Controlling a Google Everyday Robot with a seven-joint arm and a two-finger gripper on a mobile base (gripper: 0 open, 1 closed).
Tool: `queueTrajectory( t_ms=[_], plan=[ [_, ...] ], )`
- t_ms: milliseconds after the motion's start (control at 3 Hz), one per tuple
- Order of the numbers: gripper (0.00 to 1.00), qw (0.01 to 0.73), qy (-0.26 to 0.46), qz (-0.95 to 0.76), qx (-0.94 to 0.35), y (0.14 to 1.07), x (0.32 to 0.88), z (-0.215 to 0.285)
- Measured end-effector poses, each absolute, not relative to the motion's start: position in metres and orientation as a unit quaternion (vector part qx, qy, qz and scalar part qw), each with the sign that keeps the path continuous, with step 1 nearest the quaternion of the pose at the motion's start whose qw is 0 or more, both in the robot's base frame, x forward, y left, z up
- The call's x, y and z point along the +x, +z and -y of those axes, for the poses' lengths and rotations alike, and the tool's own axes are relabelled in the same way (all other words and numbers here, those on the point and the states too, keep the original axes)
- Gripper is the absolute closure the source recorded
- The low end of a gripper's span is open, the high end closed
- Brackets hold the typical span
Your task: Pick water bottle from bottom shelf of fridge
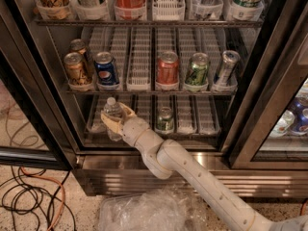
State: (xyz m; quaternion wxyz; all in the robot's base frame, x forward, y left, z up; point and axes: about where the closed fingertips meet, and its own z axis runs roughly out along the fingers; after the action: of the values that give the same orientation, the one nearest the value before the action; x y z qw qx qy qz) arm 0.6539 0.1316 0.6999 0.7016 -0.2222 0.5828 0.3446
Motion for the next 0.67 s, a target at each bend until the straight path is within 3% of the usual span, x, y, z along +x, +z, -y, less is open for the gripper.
queueTrajectory(
  t_ms=[333, 667],
  plan=[
    [1.00, 0.656, 0.337, -0.640, -0.212, 0.6725, 0.6417, -0.1040],
    [1.00, 0.656, 0.337, -0.640, -0.212, 0.6681, 0.6418, -0.1039]
  ],
)
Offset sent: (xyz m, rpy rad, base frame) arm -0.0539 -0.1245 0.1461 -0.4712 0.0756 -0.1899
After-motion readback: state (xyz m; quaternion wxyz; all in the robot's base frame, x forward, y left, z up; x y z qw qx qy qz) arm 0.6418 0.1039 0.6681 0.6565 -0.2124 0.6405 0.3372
